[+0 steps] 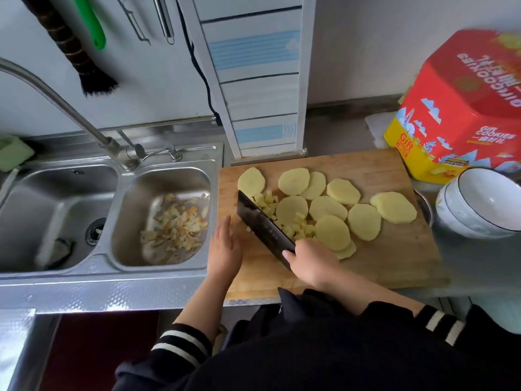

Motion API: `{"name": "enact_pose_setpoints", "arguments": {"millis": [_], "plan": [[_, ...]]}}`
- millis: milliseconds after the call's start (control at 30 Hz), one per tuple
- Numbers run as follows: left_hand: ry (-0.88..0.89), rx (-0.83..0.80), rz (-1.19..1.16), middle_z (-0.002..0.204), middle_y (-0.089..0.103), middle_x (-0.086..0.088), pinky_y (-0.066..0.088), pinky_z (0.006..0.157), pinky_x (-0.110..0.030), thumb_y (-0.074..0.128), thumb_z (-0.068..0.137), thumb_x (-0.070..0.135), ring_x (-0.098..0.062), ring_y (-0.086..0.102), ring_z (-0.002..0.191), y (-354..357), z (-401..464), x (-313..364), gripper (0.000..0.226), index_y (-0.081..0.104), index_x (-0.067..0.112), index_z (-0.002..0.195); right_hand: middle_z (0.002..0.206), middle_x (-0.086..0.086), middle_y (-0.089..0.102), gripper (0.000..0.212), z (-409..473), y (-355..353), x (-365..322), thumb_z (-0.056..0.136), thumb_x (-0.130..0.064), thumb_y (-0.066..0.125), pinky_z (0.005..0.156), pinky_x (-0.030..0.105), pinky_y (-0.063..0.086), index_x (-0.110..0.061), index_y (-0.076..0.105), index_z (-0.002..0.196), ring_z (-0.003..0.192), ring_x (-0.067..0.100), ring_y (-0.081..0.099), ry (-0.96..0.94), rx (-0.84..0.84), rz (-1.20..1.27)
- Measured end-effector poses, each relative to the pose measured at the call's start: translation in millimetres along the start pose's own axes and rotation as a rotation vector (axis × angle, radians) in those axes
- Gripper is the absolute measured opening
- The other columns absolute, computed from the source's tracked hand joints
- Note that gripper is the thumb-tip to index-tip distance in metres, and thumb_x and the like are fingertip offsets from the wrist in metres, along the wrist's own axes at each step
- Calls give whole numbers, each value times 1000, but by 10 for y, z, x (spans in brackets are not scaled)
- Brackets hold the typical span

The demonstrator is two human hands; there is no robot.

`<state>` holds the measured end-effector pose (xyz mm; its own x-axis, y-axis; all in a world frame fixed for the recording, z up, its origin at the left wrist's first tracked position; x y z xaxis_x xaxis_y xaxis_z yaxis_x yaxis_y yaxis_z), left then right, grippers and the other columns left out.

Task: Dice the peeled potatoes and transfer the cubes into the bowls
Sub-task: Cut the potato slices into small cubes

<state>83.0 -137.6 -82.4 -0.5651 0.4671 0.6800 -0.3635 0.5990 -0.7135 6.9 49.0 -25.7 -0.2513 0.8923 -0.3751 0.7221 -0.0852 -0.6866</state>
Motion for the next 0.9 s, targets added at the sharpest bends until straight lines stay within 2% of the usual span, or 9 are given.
{"name": "enact_pose_setpoints", "arguments": {"millis": [100, 200, 333, 400, 500, 633, 733, 833, 900], "plan": [[186, -112, 183, 163, 17, -2, 10, 120, -33, 28, 103, 35, -19, 12, 150, 258, -75, 114, 57, 15, 17, 156, 72, -2, 49, 35, 14, 7, 63, 102, -41, 40, 52, 27, 33, -15, 46, 80, 65, 17, 49, 28, 2, 27], [214, -155, 340, 164, -1, 2, 2, 122, -33, 5, 94, 55, -14, -4, 151, 416, -140, 147, 72, -1, 19, 156, 70, -3, 48, 38, 16, -12, 109, 102, -41, 40, 51, 27, 33, -17, 40, 72, 62, 15, 48, 50, 10, 33], [202, -155, 428, 163, -8, -4, -6, 122, -32, -8, 85, 58, -15, -10, 150, 506, -167, 184, 83, -8, 12, 154, 82, 0, 52, 32, -4, -28, 115, 102, -40, 41, 67, 30, 39, -11, 54, 99, 78, 21, 52, 40, 7, 57], [184, -168, 425, 163, -9, -6, -7, 122, -32, -9, 84, 59, -16, -11, 150, 540, -188, 203, 85, -9, 10, 154, 79, -1, 51, 33, -19, -43, 131, 102, -41, 41, 67, 30, 39, -11, 53, 98, 78, 21, 52, 41, -5, 81], [192, -182, 437, 162, -11, -4, -10, 120, -30, -11, 83, 60, -11, -19, 146, 565, -232, 211, 87, -8, 10, 154, 71, -1, 52, 34, -40, -78, 163, 101, -43, 41, 58, 28, 40, -15, 47, 82, 67, 21, 55, 57, -26, 164], [239, -213, 464, 155, -22, 4, -17, 116, -26, -16, 81, 59, -9, -27, 141, 561, -279, 276, 84, -11, 14, 152, 64, 1, 57, 36, -48, -166, 163, 101, -44, 40, 45, 22, 39, -11, 50, 90, 43, 16, 57, 77, 5, 285], [254, -142, 335, 160, -8, 2, -14, 116, -22, -10, 86, 55, -7, -18, 144, 497, -267, 332, 81, 3, 13, 155, 56, 0, 52, 37, -63, -241, 173, 101, -44, 41, 42, 21, 35, -11, 48, 85, 41, 16, 57, 67, 36, 332], [256, -14, 222, 161, 16, -5, 2, 121, -28, 2, 95, 48, -8, 2, 147, 372, -245, 346, 73, 22, 8, 153, 57, 1, 50, 38, -83, -273, 248, 100, -44, 41, 42, 21, 36, -12, 49, 82, 39, 16, 55, 81, 47, 374], [363, -15, 269, 161, 17, -2, 6, 122, -31, 7, 99, 45, -11, 3, 149, 351, -257, 402, 65, 21, 11, 153, 58, 2, 50, 39, -89, -272, 295, 100, -44, 42, 41, 20, 36, -12, 47, 78, 37, 16, 54, 88, 54, 406]]}}
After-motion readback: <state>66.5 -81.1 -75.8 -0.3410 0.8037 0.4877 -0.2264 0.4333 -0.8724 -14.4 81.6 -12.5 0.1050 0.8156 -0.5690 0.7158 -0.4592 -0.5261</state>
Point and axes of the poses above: each hand's wrist, its own z-axis towards the middle knuckle, its own y-axis out of the palm, x = y × z, the point moved 5 cm from there along z, towards the middle knuckle
